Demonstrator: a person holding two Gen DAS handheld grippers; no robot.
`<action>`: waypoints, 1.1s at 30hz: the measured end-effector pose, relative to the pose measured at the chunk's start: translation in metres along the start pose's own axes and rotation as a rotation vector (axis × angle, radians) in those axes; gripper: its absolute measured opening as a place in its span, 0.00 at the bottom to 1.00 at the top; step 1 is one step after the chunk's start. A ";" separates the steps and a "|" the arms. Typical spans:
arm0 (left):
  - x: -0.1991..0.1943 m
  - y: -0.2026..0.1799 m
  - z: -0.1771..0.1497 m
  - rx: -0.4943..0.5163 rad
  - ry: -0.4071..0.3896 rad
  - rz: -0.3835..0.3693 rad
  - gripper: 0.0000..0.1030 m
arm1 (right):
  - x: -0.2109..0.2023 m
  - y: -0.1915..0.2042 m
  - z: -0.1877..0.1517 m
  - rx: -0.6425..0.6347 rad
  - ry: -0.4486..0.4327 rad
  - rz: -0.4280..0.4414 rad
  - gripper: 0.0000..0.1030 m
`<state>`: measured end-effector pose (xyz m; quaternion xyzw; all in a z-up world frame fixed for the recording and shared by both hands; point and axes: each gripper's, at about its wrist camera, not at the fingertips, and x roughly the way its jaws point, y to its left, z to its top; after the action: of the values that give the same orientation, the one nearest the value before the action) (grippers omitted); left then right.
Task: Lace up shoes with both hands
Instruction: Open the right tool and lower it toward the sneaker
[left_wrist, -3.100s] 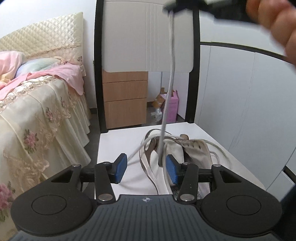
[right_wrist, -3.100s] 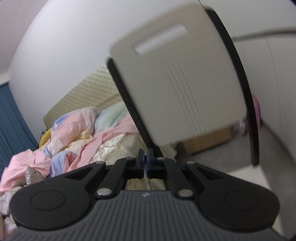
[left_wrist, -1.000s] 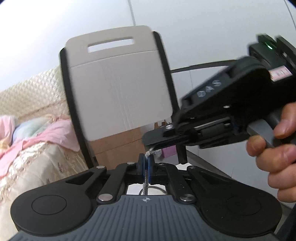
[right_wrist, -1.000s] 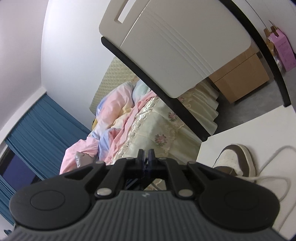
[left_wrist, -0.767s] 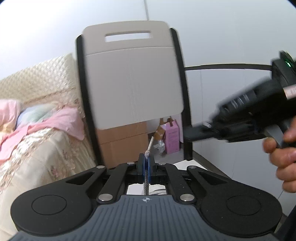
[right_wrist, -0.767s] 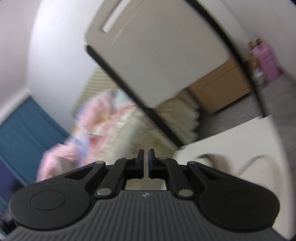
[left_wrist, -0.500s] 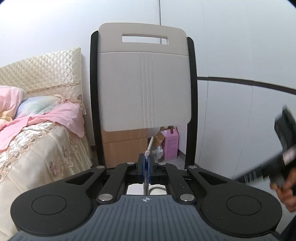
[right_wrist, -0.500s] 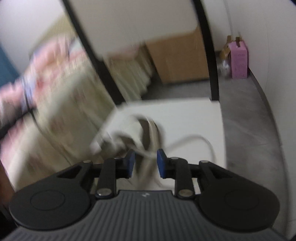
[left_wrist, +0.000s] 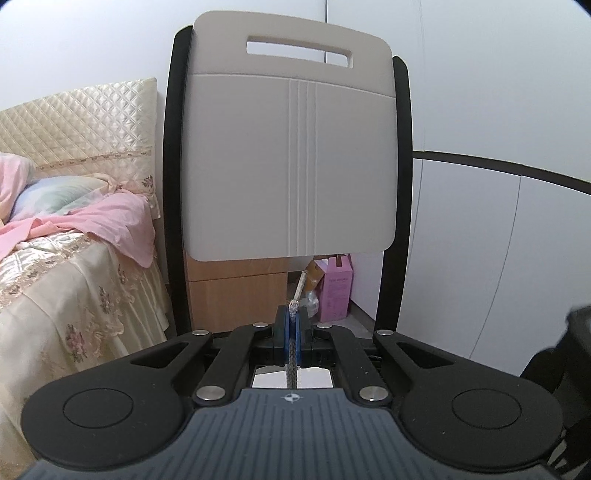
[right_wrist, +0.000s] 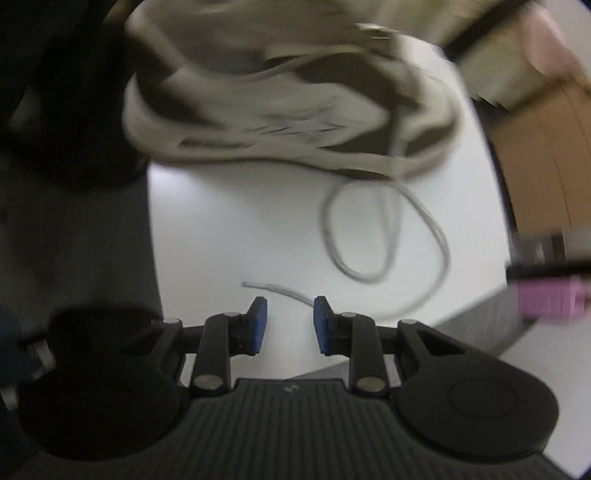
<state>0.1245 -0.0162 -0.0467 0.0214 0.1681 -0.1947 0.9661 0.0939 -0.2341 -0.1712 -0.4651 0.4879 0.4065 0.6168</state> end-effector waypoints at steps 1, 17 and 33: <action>0.002 0.001 -0.001 -0.001 0.002 0.000 0.04 | 0.003 0.000 0.002 -0.029 0.014 0.018 0.28; 0.016 0.020 -0.008 0.008 0.038 0.009 0.04 | 0.023 -0.026 0.012 -0.080 0.043 0.176 0.30; 0.011 0.031 -0.011 -0.042 0.043 0.053 0.04 | 0.017 -0.057 0.004 0.233 0.034 0.133 0.02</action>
<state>0.1428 0.0095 -0.0614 0.0097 0.1925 -0.1650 0.9673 0.1522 -0.2432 -0.1773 -0.3637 0.5721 0.3789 0.6300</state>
